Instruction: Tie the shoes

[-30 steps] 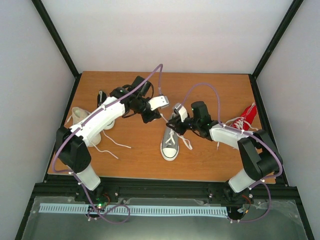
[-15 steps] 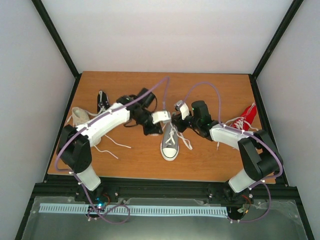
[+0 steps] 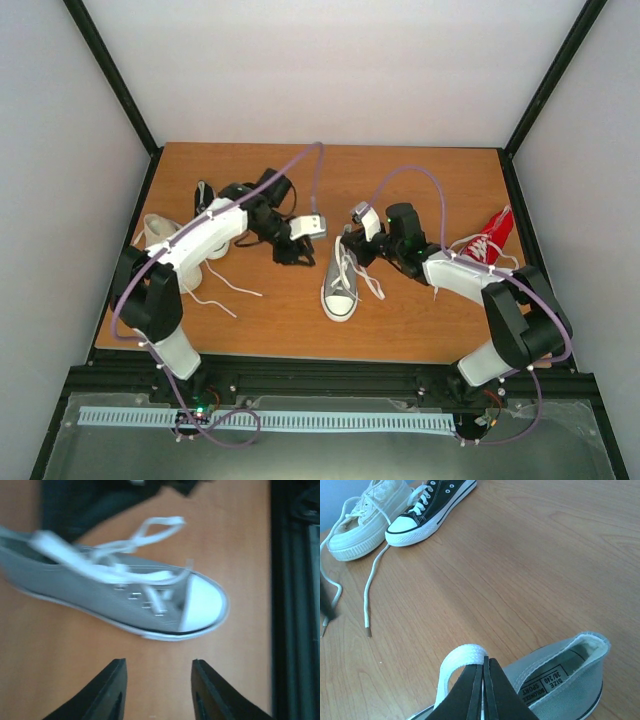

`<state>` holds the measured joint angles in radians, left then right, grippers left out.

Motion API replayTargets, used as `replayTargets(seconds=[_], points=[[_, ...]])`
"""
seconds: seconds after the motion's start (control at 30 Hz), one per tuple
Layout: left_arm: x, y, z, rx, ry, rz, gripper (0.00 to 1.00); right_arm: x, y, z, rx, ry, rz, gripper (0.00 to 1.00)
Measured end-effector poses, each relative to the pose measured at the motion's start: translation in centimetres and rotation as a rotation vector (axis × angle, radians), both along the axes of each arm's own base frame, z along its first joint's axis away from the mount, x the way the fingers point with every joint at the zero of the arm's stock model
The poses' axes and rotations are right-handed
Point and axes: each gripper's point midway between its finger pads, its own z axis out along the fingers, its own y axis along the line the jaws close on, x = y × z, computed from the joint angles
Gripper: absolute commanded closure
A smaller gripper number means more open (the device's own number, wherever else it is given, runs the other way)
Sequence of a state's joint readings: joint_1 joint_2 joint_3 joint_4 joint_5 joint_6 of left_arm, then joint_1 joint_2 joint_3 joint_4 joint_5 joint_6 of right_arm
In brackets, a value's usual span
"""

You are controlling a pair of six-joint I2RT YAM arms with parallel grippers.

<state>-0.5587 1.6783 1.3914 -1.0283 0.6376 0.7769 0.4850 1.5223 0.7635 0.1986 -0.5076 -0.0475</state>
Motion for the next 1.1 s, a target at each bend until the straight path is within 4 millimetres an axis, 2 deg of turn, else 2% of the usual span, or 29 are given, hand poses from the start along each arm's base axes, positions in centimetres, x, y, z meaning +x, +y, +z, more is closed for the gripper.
replayTargets(seconds=[0.1, 0.2, 0.3, 0.4, 0.47, 0.7, 0.83, 1.1], points=[[3.8, 0.4, 0.1, -0.035, -0.062, 0.083, 0.56, 0.0, 0.0, 0.2, 0.0, -0.011, 0.003, 0.97], [5.5, -1.7, -0.5, -0.106, -0.043, 0.085, 0.51, 0.0, 0.0, 0.4, 0.0, -0.019, 0.005, 0.97], [5.9, -3.3, -1.9, -0.172, 0.008, 0.064, 0.5, 0.0, -0.1, 0.4, 0.0, -0.019, 0.004, 0.97], [5.6, -3.8, -3.3, -0.208, 0.039, 0.06, 0.5, -0.2, -0.1, 0.2, -0.002, -0.014, 0.005, 0.97], [5.7, -4.0, -3.9, -0.219, 0.04, 0.068, 0.53, -0.3, -0.2, 0.0, -0.004, -0.009, 0.006, 0.97], [8.0, -5.1, -4.9, -0.259, 0.0, 0.105, 0.65, -0.3, -0.1, 0.1, 0.003, -0.017, 0.008, 0.97], [8.3, -5.4, -6.2, -0.258, 0.019, 0.11, 0.67, -0.5, -0.2, -0.1, 0.005, -0.016, 0.006, 0.97], [7.7, -6.0, -6.1, -0.3, 0.054, 0.084, 0.68, -0.4, -0.2, 0.4, 0.02, -0.024, 0.0, 0.97]])
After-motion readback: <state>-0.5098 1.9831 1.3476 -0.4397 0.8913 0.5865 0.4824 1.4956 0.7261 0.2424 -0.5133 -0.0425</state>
